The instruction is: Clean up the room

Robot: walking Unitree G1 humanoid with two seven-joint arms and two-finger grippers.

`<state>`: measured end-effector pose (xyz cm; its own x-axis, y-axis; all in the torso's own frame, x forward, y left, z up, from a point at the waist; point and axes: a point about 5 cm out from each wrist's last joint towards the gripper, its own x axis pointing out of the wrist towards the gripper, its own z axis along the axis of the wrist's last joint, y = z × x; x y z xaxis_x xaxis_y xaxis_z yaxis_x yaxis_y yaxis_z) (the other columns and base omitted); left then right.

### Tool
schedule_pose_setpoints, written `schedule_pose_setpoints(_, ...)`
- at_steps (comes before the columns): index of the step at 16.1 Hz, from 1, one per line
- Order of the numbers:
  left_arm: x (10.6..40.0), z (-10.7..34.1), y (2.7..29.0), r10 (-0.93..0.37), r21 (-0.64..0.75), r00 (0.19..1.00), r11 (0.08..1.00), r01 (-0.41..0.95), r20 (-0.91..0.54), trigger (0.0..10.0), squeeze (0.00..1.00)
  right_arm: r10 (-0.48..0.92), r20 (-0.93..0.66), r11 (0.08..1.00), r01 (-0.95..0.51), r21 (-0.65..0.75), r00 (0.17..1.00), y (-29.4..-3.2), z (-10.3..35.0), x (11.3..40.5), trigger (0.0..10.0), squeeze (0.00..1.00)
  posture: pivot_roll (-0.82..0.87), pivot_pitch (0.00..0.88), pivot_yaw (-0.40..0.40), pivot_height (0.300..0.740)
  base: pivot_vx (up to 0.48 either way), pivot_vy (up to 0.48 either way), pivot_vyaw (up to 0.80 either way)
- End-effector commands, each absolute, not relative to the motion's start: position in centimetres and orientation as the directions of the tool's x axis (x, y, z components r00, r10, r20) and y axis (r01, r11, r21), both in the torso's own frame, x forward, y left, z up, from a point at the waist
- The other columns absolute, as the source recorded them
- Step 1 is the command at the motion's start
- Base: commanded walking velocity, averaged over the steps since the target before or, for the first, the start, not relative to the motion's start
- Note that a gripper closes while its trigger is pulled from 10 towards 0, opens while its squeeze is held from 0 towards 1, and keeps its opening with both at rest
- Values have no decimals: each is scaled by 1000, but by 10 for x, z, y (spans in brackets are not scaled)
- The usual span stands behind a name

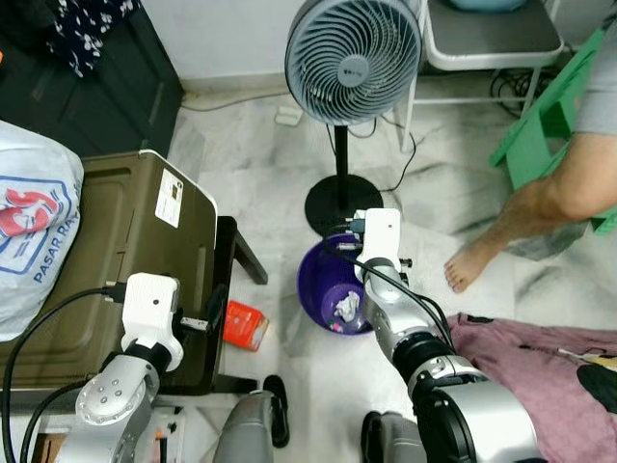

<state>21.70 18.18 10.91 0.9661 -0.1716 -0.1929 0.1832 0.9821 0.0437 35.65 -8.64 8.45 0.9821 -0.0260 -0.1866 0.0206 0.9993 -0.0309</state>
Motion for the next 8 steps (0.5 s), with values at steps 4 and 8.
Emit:
schedule_pose_setpoints(4, 208, 109, 187, -176, 57, 956, 979, 195, -236, 10000, 0, -24, -218, 1000, 19, -23, 976, -81, 76, 352, 10000, 0, 267, 362, 171, 740, 0, 0, 0)
schedule_pose_setpoints(8, 209, 110, 187, -181, 59, 953, 978, 201, -244, 10000, 0, -21, -221, 1000, 18, -17, 975, -82, 72, 349, 10000, 1000, 264, 368, 173, 740, 0, 0, 0)
